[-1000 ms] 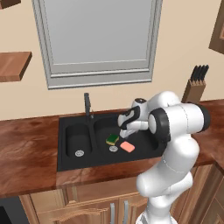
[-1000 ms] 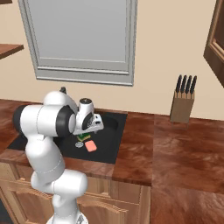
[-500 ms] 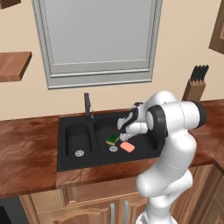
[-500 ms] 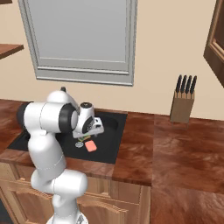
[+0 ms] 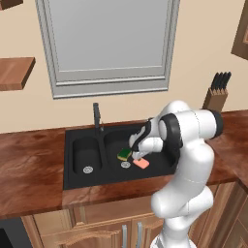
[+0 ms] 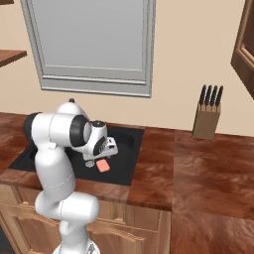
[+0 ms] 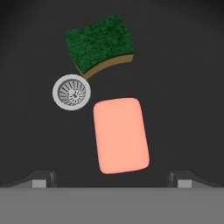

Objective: Pick up the bar soap and sponge from the sink, and place them back in the shelves.

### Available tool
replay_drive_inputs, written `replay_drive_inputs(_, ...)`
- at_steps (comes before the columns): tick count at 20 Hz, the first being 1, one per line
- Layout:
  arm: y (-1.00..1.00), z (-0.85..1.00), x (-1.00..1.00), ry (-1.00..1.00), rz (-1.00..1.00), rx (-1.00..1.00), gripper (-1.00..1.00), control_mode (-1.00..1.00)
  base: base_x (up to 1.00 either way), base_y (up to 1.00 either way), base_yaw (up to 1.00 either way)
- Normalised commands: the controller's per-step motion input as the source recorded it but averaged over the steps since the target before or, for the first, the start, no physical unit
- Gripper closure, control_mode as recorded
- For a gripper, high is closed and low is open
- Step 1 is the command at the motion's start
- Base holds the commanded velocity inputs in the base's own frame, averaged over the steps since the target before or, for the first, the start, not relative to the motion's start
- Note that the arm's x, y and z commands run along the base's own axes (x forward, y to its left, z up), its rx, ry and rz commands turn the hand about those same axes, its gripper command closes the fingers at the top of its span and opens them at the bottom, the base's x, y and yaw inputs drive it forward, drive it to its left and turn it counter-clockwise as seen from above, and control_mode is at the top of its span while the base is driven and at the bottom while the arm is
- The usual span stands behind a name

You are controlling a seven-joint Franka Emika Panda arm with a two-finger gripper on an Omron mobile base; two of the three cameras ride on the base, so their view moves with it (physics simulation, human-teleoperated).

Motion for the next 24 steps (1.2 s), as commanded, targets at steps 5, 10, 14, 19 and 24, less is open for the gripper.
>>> replay_drive_inputs(5,0.00,-0.20,0.00,0.00,0.00,0.00,-1.00,-1.00,0.00,0.00,0.00)
replay_drive_inputs(10,0.00,-0.19,0.00,0.01,0.00,0.00,-1.00,-1.00,0.00,0.00,0.00)
replay_drive_inputs(14,0.00,-0.16,0.00,0.00,0.00,0.00,-1.00,-1.00,0.00,0.00,0.00)
replay_drive_inputs(19,0.00,-0.17,0.07,0.00,0.00,0.00,-1.00,-1.00,0.00,0.00,0.00)
replay_drive_inputs(24,0.00,-0.14,0.12,0.00,0.00,0.00,-1.00,-1.00,0.00,0.00,0.00)
